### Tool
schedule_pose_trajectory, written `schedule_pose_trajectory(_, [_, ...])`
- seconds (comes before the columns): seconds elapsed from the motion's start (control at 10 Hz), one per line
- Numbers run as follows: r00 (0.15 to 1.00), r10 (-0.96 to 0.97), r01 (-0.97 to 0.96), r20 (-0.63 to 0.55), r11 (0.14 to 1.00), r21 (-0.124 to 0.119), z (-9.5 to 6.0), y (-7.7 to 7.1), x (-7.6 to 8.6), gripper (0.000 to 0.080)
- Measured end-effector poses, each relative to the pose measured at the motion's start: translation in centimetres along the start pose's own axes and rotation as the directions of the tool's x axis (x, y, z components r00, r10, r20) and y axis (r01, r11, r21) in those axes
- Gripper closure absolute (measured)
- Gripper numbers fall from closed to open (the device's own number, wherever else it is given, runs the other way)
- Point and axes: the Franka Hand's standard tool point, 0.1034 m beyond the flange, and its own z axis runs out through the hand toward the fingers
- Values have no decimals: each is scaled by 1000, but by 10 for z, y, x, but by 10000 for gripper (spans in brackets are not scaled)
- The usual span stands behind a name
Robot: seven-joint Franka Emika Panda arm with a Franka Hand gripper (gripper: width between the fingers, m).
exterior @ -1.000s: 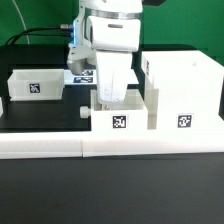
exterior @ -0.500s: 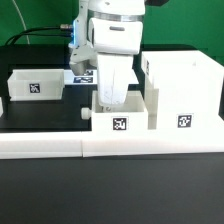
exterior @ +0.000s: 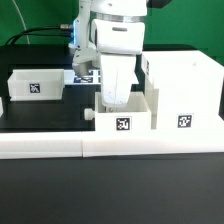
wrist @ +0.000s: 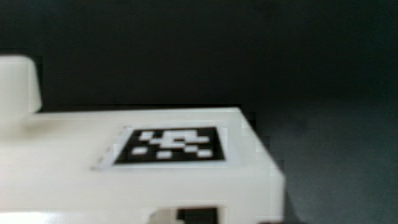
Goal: Assemble drawer
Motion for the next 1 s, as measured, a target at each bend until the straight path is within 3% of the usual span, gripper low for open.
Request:
schedule_pose_trajectory(0.4, [1000,11,-11,-3,1000,0,3,-1,12,758])
schedule_pose_trajectory(1.0, [999,38,-38,-3,999,2,4,-2,11,758])
